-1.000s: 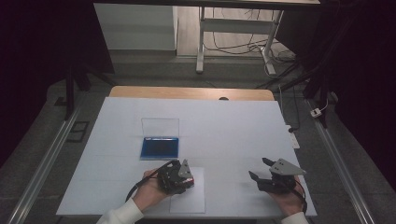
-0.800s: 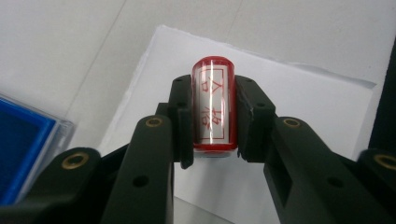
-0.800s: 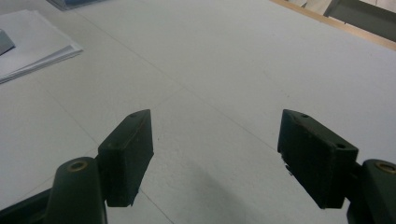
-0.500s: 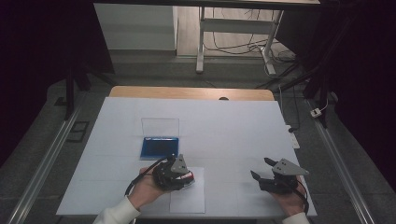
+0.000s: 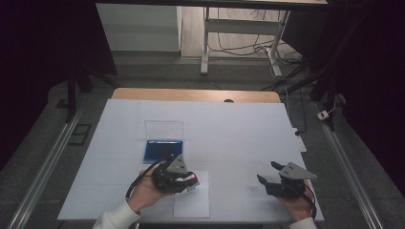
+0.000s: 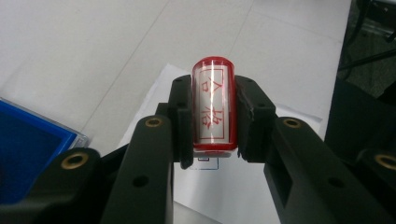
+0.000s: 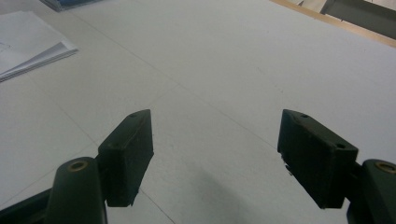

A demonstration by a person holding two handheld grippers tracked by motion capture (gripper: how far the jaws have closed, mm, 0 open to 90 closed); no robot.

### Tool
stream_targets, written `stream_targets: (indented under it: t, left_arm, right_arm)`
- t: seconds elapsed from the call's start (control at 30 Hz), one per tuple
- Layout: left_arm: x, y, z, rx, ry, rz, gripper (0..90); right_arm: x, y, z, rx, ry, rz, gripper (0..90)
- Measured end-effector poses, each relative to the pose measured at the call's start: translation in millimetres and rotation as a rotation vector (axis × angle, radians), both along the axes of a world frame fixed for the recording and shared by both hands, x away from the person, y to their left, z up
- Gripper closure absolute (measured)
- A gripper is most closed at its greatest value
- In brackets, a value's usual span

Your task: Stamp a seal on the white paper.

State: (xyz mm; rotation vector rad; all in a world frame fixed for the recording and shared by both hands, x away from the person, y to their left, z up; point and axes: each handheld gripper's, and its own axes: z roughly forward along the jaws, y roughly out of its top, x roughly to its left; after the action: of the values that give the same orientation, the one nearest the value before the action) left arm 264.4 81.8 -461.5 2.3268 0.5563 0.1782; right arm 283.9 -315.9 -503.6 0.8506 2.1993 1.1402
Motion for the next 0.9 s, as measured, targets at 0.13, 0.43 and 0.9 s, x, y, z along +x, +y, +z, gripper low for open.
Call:
stream_targets:
  t: [0.13, 0.43, 0.9]
  left_arm:
    - [0.3, 7.5, 7.9, -0.032, -0.002, 0.005, 70.2]
    - [2.4, 25.2, 22.2, -0.112, -0.006, 0.026, 70.2]
    - [7.9, 43.4, 30.6, -0.168, -0.034, 0.094, 70.2]
  right_arm:
    - [0.3, 0.6, -0.4, -0.007, -0.001, 0.003, 26.2]
    - [0.8, 0.7, -1.3, -0.011, 0.007, 0.0, 26.2]
    - [0.3, 1.7, -1.2, -0.013, 0.002, 0.002, 26.2]
